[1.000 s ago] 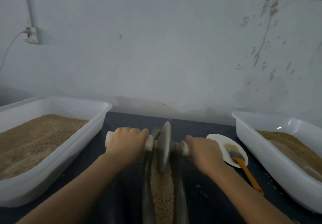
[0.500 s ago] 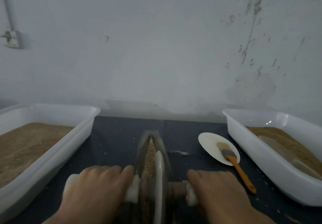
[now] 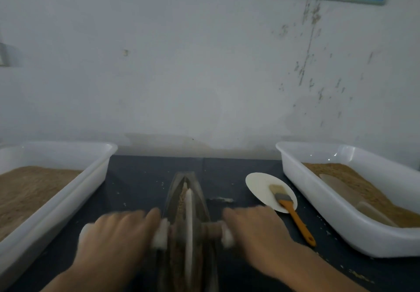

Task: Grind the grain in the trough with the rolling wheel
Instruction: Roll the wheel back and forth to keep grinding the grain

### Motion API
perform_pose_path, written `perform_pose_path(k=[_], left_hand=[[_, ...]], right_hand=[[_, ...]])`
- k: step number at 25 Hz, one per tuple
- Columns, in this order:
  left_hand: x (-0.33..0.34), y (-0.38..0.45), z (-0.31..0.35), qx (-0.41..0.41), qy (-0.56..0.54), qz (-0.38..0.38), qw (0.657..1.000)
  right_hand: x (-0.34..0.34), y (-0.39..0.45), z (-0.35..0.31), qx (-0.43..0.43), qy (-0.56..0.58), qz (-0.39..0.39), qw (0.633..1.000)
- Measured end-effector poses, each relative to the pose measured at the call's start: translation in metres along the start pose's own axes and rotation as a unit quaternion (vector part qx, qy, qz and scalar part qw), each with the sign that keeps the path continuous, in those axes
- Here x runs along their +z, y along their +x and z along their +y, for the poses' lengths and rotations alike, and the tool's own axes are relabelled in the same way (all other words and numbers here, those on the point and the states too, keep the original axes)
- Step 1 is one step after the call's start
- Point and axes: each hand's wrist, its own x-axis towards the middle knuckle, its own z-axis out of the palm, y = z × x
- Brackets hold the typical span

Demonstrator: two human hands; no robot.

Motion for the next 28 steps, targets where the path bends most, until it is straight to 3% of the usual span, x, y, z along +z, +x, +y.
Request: perform_pose_path(k=[2, 4, 7, 9, 13, 17, 19, 21, 23, 26, 28], left_hand=[[-0.009, -0.018, 0.006, -0.005, -0.016, -0.033, 0.999], [-0.017, -0.02, 0.008, -0.017, -0.029, -0.043, 0.998], [-0.023, 0.005, 0.01, -0.033, 0.003, -0.073, 0.997], [-0.013, 0.03, 0.006, -0.042, 0.038, -0.008, 0.998], [0.003, 0.059, 0.001, -0.038, 0.053, 0.077, 0.995], [0.014, 0.018, -0.007, 0.048, 0.072, 0.079, 0.993], [0.036, -0.004, -0.011, -0.011, 0.026, 0.109, 0.994], [0.049, -0.007, -0.018, -0.066, 0.021, 0.123, 0.99], [0.047, 0.001, -0.02, -0.051, 0.047, 0.101, 0.992], [0.024, 0.034, -0.018, 0.009, 0.084, 0.045, 0.995], [0.016, 0.058, -0.018, -0.02, 0.067, 0.07, 0.995]], right_hand=[[-0.009, -0.021, -0.004, -0.005, 0.011, 0.011, 1.0], [-0.008, -0.019, -0.005, 0.008, 0.035, -0.04, 0.999], [0.0, 0.016, 0.005, -0.001, -0.019, -0.027, 0.999], [0.007, 0.046, 0.012, 0.035, -0.021, 0.018, 0.999], [0.009, 0.067, 0.013, 0.068, -0.03, 0.025, 0.997], [0.017, 0.011, 0.01, 0.028, 0.027, -0.062, 0.997], [0.02, -0.01, 0.007, 0.042, 0.089, -0.119, 0.988], [0.009, -0.017, 0.004, 0.041, 0.068, -0.133, 0.988], [0.004, -0.007, 0.001, 0.026, 0.024, -0.099, 0.994], [0.004, 0.034, 0.004, 0.015, -0.046, 0.015, 0.999], [0.005, 0.065, 0.008, 0.054, -0.054, 0.023, 0.997]])
